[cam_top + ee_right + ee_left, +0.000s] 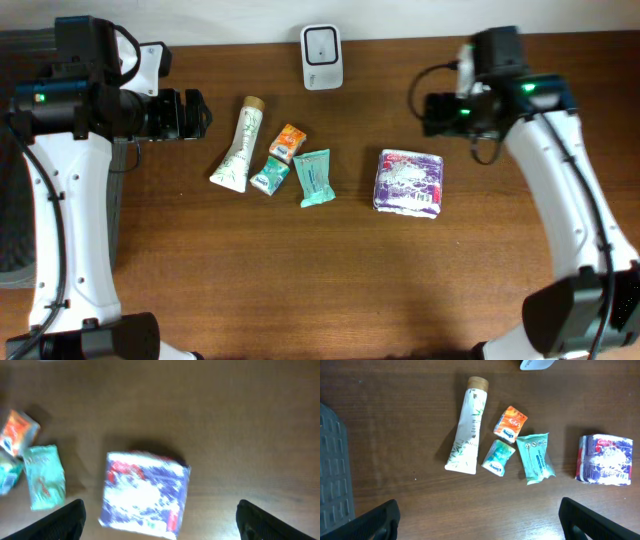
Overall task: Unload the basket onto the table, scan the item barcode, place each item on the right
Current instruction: 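Regrasp the pink-purple package and lift it toward the scanner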
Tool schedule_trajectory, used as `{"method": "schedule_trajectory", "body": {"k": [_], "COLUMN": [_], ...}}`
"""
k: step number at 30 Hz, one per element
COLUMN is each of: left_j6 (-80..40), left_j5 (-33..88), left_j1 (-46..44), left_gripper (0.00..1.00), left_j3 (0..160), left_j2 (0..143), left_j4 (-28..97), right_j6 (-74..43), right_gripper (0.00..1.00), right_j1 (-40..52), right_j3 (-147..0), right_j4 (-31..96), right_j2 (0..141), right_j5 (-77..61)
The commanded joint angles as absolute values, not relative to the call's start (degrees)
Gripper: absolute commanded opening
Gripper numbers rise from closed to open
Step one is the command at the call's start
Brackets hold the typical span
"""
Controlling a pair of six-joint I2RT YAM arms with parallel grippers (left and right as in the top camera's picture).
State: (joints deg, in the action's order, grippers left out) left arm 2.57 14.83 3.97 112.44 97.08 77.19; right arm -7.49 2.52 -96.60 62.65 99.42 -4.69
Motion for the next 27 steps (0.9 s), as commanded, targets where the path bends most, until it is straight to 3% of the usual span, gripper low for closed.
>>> {"method": "schedule_trajectory", "body": {"k": [1,6,9,14,17,18,19,21,22,27], "left_j6": [2.61,2.61,2.61,2.61,2.61,2.61,2.61,2.61,2.61,2.61], "left_j5": [15.42,15.42,15.42,15.42,15.42,15.42,15.42,15.42,15.42,15.42], "left_j1": [3.90,3.90,3.90,3.90,3.90,3.90,3.90,3.90,3.90,3.90], "left_gripper": [0.99,0.99,0.99,0.99,0.99,0.99,0.99,0.99,0.99,0.99], "left_j3": [112.64,112.64,112.64,112.64,112.64,112.64,112.64,112.64,112.64,112.64], "left_j2": [97.12,97.12,97.12,97.12,97.12,97.12,97.12,97.12,97.12,97.12], "left_j4": [77.25,77.25,77.25,77.25,77.25,77.25,77.25,77.25,77.25,77.25], "right_j6": [2.76,4.78,13.74,14.81,14.76,14.74,14.74,14.74,14.72,14.52], "right_gripper": [0.91,0.89,0.81,0.80,0.70,0.62,0.49,0.11,0.04,0.04], "right_j1": [-4.82,-10.68,-11.68,-11.62,-11.60,-11.60,-11.60,-11.60,-11.60,-11.22], "right_j3": [-96.07,-95.79,-95.79,-94.50,-91.35,-89.65,-88.49,-87.22,-87.24,-91.48], "right_j4": [63.35,63.88,66.78,67.66,64.51,62.63,61.52,60.18,60.18,60.86], "right_j2": [105.21,119.09,125.73,129.05,129.05,129.05,129.05,129.05,129.05,126.23], "right_j5": [-21.34,-31.99,-41.65,-41.98,-41.82,-41.93,-42.72,-47.07,-50.65,-67.07]}}
